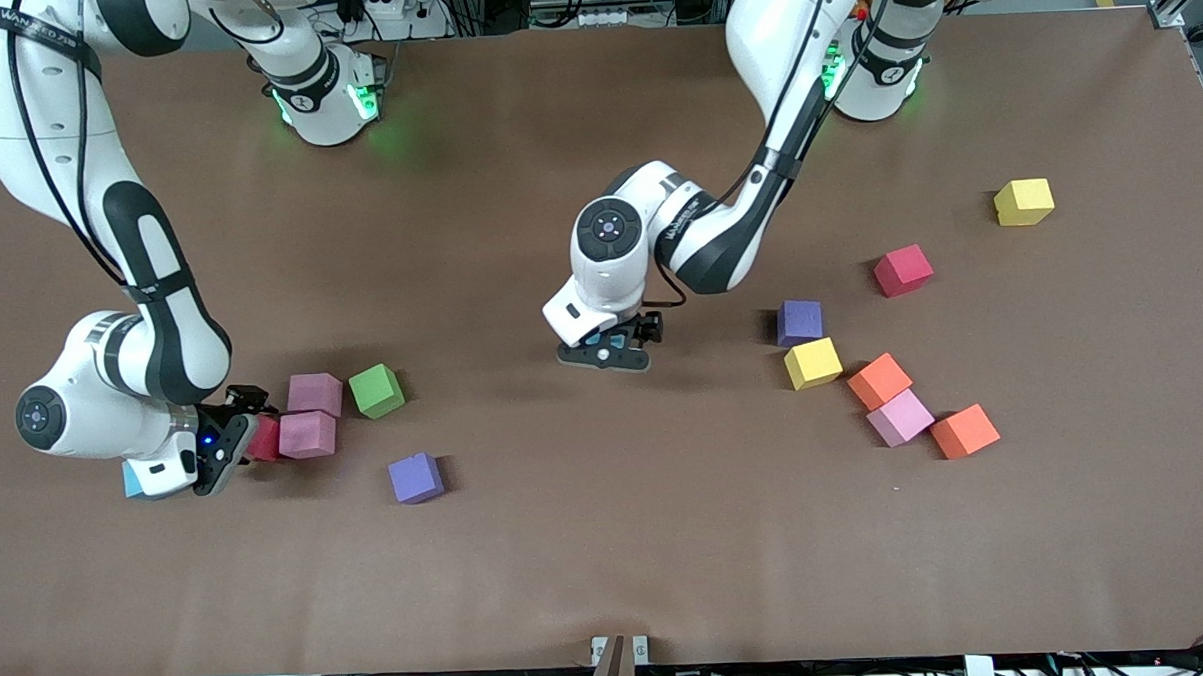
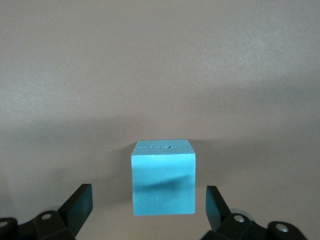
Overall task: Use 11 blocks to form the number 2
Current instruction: 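Grasp the red cube with the right gripper while the left gripper grasps the cyan cube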
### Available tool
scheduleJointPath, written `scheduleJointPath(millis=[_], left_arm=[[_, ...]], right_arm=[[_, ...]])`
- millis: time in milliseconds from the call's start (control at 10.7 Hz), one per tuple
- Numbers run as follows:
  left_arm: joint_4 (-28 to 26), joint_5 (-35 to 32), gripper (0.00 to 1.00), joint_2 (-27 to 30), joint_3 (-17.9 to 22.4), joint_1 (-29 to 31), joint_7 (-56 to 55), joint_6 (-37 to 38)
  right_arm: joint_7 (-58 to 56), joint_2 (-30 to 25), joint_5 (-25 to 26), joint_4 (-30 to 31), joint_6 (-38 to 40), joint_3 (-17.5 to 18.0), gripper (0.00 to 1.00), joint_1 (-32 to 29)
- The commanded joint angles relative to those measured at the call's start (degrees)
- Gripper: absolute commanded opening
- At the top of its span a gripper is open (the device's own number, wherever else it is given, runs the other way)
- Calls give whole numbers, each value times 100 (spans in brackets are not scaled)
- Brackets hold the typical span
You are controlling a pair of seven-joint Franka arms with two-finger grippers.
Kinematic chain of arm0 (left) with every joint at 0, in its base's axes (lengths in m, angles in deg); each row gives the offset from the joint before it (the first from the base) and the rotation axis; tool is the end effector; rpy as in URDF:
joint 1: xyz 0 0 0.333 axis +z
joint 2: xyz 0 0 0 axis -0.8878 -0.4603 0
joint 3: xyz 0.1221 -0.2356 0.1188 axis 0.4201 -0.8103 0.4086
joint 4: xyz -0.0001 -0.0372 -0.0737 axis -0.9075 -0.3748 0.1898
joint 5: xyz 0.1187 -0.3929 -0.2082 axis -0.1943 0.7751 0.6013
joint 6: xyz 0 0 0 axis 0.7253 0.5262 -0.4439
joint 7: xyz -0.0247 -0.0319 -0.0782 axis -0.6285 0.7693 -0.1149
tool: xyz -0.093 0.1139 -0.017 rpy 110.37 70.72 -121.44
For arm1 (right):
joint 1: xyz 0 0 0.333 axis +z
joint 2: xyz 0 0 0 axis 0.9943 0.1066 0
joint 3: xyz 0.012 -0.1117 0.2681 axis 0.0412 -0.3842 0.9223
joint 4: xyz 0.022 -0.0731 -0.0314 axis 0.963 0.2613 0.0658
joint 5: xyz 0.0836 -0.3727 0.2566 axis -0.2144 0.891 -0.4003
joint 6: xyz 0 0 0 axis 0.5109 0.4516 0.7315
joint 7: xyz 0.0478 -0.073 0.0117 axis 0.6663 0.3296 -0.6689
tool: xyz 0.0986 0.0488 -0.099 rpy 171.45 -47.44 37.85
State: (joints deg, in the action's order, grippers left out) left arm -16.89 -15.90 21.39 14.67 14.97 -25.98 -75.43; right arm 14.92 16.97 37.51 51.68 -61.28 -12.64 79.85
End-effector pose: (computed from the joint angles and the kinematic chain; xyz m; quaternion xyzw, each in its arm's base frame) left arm 0.5424 -0.5553 0.1540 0.9967 -0.0790 -0.0001 0.0173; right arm 0.6883 -0.0697 0.0816 -0.8673 -0.4886 0.0203 0.0929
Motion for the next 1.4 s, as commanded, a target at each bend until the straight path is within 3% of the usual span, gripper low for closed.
scheduleJointPath(millis=[0,93,280,467,654,747,1027,1308], left_arm=[[207,258,100,-270,199,-167,-18,-179],[207,249,100,-331,234,-229,0,-311],[199,258,100,-402,261,-229,9,-347],[181,249,100,-446,261,-255,35,-347],[172,258,100,-534,252,-273,-34,-347],[172,284,76,-560,235,-291,-44,-347],[137,583,22,-604,226,-326,-61,-347],[76,574,20,-351,226,-387,-384,-260]], right_arm=[[-177,-15,-176,38,-55,37,100,-72],[-177,-15,-176,38,-64,37,100,-72],[-142,-15,-176,38,-20,37,53,-72],[-168,-24,-176,29,6,37,18,-80],[-142,-94,-168,-84,102,37,16,-45],[-151,-120,-168,-190,356,45,16,-36],[-72,-243,-168,-786,1033,46,17,51],[147,-462,-168,-938,1315,46,18,130]])
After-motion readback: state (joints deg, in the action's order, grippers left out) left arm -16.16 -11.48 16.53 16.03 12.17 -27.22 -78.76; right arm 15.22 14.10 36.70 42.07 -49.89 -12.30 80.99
